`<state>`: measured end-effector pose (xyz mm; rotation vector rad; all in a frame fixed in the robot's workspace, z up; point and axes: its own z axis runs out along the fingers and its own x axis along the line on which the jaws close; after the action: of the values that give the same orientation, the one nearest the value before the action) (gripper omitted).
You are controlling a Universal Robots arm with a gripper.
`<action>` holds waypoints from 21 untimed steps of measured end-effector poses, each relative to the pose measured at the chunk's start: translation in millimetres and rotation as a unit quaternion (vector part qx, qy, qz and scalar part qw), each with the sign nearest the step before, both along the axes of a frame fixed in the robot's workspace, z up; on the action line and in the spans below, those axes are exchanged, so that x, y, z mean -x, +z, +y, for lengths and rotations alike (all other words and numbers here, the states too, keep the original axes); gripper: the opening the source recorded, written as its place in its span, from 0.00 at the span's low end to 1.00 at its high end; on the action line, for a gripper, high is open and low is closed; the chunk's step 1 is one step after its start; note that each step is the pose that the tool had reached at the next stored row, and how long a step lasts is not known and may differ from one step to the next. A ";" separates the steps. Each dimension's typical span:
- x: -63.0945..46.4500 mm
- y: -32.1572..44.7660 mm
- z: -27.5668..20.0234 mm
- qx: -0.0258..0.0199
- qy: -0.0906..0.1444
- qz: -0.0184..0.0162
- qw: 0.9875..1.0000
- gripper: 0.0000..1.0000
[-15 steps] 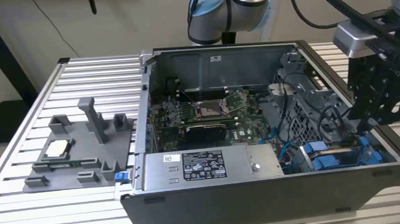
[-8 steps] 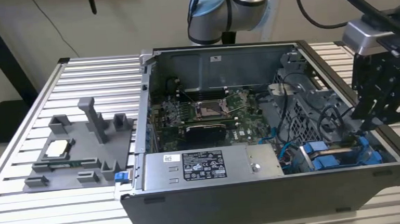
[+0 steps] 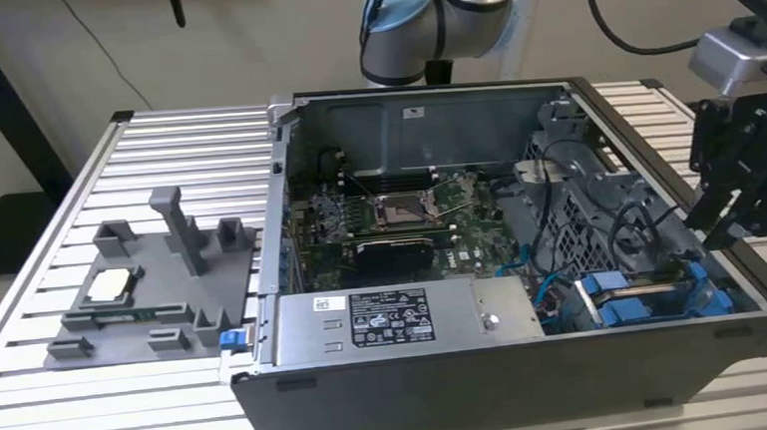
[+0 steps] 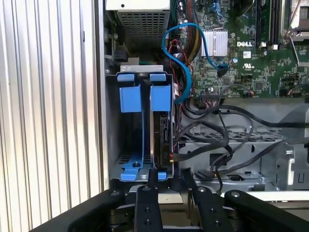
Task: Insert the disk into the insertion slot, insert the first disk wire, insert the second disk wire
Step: 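Insert the second disk wire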
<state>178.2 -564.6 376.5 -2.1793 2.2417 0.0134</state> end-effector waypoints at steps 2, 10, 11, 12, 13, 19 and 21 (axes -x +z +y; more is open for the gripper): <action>-4.6 0.1 0.0 0.000 0.000 0.006 1.000 0.33; -12.5 7.6 0.0 0.000 0.000 0.024 1.000 0.33; -12.5 7.6 0.0 0.000 0.000 0.024 1.000 0.33; -12.5 7.6 0.0 0.000 0.000 0.024 1.000 0.33; -12.6 7.5 0.0 0.000 0.000 0.024 1.000 0.33; -13.9 7.3 0.1 -0.009 0.001 0.016 1.000 0.33; -14.4 6.9 0.0 -0.013 0.001 0.014 1.000 0.33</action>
<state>192.6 -564.5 383.4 -2.1807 2.2406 0.0725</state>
